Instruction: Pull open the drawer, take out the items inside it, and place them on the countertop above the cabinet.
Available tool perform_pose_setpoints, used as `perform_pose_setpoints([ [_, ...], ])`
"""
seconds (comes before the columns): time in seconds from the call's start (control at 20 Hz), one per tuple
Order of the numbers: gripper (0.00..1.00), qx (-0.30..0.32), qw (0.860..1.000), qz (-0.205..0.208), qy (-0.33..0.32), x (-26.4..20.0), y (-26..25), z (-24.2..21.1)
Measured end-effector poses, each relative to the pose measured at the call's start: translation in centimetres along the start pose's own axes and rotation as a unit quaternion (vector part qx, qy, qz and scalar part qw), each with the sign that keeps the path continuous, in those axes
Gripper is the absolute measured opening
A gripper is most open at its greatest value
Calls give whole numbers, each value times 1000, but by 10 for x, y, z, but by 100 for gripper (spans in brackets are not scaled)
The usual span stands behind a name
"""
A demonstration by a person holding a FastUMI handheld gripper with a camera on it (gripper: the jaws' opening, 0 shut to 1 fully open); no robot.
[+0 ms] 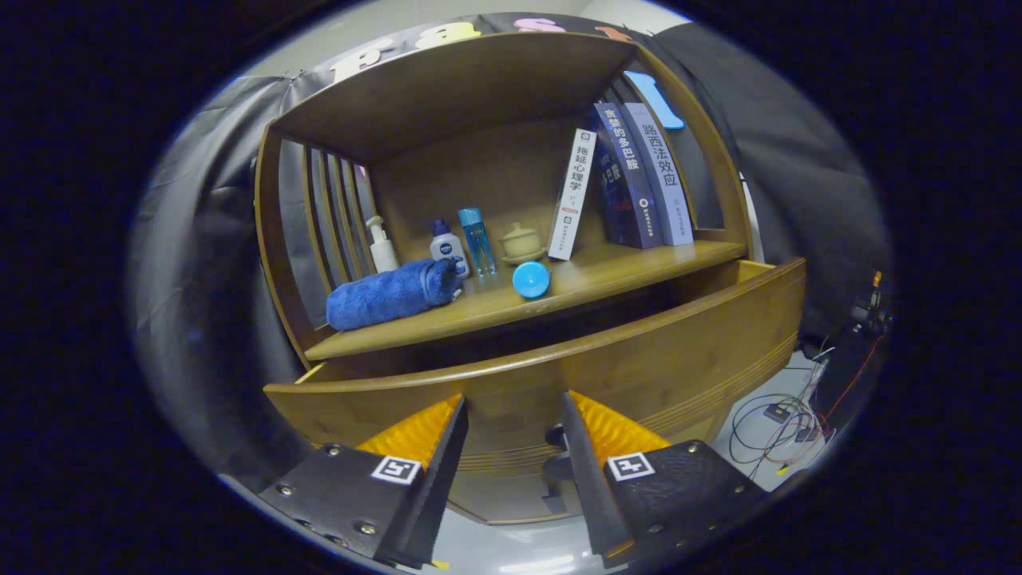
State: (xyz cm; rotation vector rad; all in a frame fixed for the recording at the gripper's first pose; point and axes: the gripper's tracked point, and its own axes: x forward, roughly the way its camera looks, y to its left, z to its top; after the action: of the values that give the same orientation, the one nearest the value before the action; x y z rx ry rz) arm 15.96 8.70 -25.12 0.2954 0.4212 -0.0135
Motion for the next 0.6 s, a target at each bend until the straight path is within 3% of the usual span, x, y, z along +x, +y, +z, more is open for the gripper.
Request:
perform_pose_setpoints([
  [0.6,70,25,1000,4,-1,33,4,8],
])
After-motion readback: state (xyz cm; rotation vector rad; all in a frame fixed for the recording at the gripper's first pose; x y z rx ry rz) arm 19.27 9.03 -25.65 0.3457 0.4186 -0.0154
